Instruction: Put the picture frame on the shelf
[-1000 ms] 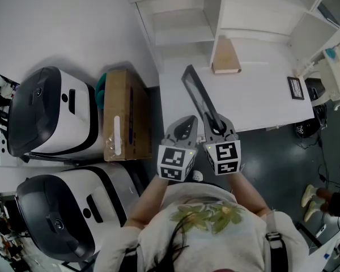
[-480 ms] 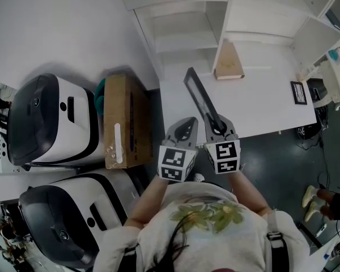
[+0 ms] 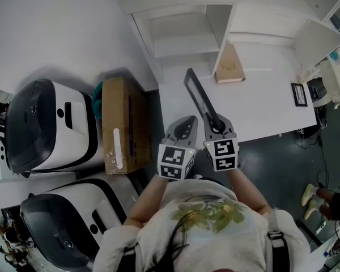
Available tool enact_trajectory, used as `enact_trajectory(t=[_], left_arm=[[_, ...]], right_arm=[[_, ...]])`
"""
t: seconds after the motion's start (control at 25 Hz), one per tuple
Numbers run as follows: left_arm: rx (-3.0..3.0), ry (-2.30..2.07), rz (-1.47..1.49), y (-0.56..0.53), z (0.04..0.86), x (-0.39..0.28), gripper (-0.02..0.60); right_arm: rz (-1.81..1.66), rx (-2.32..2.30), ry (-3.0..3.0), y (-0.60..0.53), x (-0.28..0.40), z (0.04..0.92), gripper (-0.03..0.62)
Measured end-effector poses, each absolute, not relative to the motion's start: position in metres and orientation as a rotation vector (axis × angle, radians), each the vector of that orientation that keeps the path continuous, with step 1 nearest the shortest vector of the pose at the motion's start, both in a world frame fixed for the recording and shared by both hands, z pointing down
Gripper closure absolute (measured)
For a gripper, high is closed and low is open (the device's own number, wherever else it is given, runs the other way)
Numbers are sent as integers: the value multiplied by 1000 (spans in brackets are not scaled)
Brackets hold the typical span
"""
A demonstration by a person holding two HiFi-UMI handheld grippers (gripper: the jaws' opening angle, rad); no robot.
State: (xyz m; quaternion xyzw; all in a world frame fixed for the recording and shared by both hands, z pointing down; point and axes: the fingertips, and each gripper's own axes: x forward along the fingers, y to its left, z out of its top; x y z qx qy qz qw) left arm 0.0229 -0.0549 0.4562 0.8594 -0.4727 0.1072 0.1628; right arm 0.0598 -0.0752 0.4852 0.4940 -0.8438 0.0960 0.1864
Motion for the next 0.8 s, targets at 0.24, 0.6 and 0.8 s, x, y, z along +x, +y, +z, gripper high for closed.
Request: enact_trajectory(t=[0.24,0.6,0.8], left_arm=[[2459,-1337,302,-71,457,20,558],[2450,-1330,332,-95,469,8,558],[2451,-1321,352,-108,477,0,558]], right_arm=[[280,1377,-2344,-91,54,499,559],[307,1364,-2316,-116,44,514,559],[323,1372,-2296,-128,38,524,559]])
